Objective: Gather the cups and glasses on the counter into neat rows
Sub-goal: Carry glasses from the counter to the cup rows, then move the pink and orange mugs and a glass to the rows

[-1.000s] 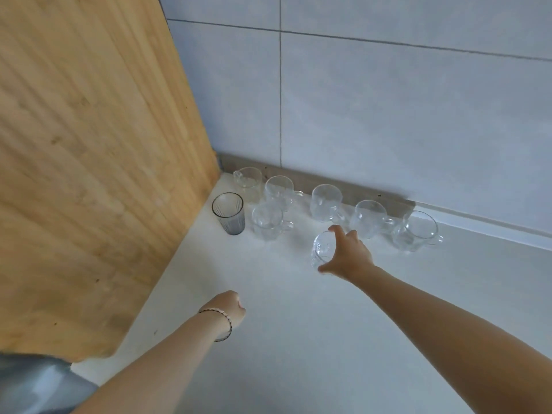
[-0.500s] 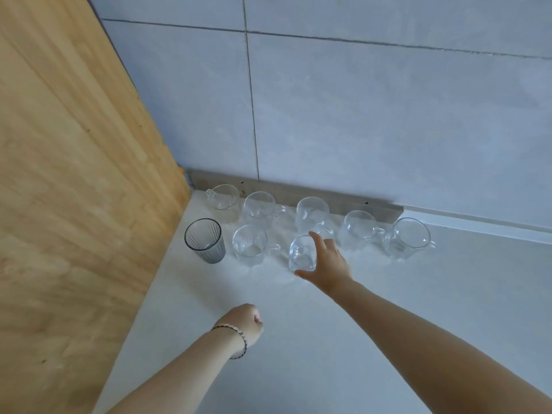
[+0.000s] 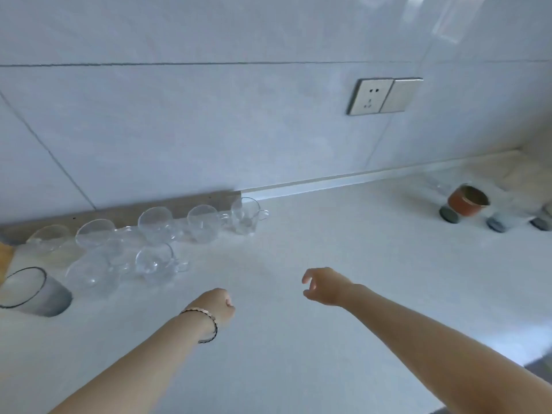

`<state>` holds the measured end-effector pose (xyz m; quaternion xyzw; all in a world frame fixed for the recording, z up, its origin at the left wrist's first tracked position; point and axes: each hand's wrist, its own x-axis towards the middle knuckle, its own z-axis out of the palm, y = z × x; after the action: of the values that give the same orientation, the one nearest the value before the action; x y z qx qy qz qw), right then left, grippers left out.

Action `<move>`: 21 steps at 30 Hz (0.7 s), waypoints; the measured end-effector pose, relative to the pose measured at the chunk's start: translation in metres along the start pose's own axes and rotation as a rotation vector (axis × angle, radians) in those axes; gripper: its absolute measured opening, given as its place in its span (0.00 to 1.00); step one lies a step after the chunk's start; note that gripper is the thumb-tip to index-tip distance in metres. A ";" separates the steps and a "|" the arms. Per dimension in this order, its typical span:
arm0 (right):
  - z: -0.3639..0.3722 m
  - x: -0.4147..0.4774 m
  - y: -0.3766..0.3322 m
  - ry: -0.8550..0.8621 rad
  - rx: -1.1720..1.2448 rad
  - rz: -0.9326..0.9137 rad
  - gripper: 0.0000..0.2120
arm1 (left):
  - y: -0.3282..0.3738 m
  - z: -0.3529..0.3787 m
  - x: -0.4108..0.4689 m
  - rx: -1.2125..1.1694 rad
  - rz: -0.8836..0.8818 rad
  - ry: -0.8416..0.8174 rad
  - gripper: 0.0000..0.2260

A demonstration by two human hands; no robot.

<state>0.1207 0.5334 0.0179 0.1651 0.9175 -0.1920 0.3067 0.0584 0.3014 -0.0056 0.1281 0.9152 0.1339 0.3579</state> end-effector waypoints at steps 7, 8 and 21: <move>-0.041 -0.059 0.200 0.127 0.115 0.205 0.16 | 0.188 0.065 0.010 0.147 0.219 -0.056 0.07; -0.046 -0.068 0.231 0.146 0.130 0.225 0.16 | 0.217 0.078 0.014 0.156 0.237 -0.062 0.08; -0.091 -0.156 0.556 0.239 0.012 0.618 0.24 | 0.515 0.217 0.037 0.261 0.390 -0.184 0.12</move>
<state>0.4274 1.0306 0.0430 0.4589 0.8524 -0.0744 0.2395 0.2532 0.8269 -0.0090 0.3589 0.8463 0.0689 0.3876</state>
